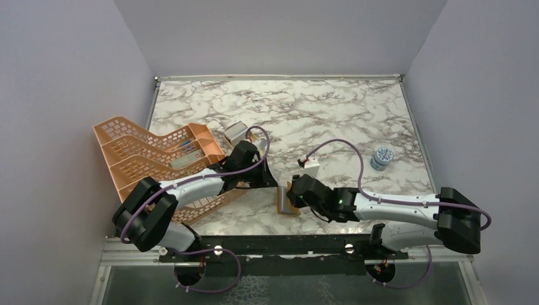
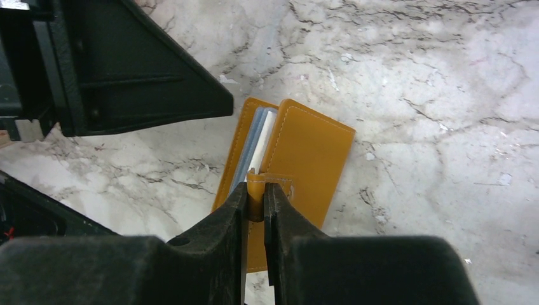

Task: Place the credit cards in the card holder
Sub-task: Open the card holder at the center of the board.

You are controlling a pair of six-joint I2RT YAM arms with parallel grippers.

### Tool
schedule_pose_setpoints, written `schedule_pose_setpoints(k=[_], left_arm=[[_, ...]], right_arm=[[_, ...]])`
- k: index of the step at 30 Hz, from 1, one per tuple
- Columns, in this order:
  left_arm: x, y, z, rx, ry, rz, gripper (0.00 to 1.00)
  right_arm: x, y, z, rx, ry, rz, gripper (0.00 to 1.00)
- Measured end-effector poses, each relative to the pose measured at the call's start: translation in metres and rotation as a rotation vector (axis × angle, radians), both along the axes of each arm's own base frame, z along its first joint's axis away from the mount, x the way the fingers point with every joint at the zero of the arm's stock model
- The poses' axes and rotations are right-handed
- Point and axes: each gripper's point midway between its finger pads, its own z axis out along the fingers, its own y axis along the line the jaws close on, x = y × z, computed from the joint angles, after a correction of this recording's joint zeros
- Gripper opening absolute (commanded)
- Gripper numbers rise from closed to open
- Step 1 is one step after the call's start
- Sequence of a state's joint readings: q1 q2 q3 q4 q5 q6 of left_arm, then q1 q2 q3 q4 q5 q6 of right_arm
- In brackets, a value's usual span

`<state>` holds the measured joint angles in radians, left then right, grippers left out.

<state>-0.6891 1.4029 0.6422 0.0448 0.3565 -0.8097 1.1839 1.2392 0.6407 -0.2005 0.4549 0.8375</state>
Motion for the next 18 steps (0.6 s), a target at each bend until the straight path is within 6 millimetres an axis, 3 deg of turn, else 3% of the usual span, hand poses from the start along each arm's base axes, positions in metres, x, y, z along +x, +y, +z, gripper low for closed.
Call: schedule_pose_setpoints(k=[8,13,18], left_arm=[[-0.003,0.003,-0.004,0.023,0.013,-0.008,0.0],[-0.003,0.003,-0.004,0.022,0.014,-0.007,0.31],[-0.003,0.002,-0.002,0.017,0.012,-0.005,0.45]], right_arm=[[0.0,-0.029,-0.014,-0.052,0.02,-0.112,0.15],[-0.004,-0.05,-0.028,-0.096,0.039,-0.158,0.14],[-0.006,-0.053,-0.022,-0.056,0.008,-0.128,0.14]])
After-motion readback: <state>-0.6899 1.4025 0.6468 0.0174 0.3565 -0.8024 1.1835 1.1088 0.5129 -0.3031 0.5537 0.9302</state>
